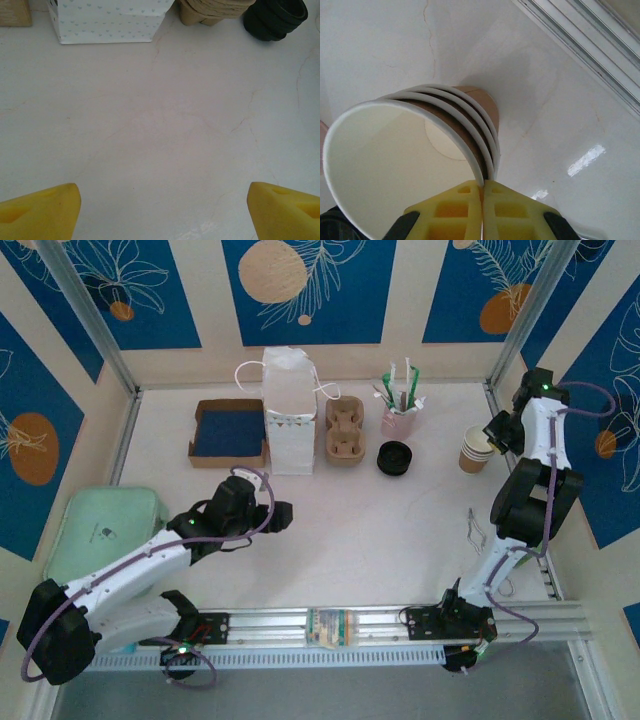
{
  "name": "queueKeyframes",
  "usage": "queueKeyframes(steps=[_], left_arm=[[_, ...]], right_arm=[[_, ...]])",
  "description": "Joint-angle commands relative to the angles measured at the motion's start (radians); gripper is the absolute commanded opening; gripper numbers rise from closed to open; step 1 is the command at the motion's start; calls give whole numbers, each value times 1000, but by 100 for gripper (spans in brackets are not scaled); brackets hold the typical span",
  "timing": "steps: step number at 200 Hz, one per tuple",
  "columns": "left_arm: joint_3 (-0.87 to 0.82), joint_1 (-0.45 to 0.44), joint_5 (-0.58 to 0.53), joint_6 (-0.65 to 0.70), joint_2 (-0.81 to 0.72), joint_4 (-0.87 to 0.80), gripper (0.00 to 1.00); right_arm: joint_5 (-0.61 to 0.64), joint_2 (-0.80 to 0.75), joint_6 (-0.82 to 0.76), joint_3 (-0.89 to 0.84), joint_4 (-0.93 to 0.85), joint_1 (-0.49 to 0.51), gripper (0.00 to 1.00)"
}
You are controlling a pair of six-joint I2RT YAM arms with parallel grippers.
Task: Pack the takeout coffee
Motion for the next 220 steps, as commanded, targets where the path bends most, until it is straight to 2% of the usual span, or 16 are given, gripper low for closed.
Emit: queueKeyframes(steps=[1,123,167,220], left_arm=[[38,-10,-15,25,-23,-31,86],[51,-10,-12,18,-49,-44,86],[53,-9,-4,14,-55,-44,86],[49,-9,17,1,-63,-27,86]], right_arm=[[-42,-51,14,38,-28,-12,6],[-71,-133,10,70,-47,-18,3],[-4,-169,-16,127,-83,10,3],[-11,-214,-36,179,-125,71,2]])
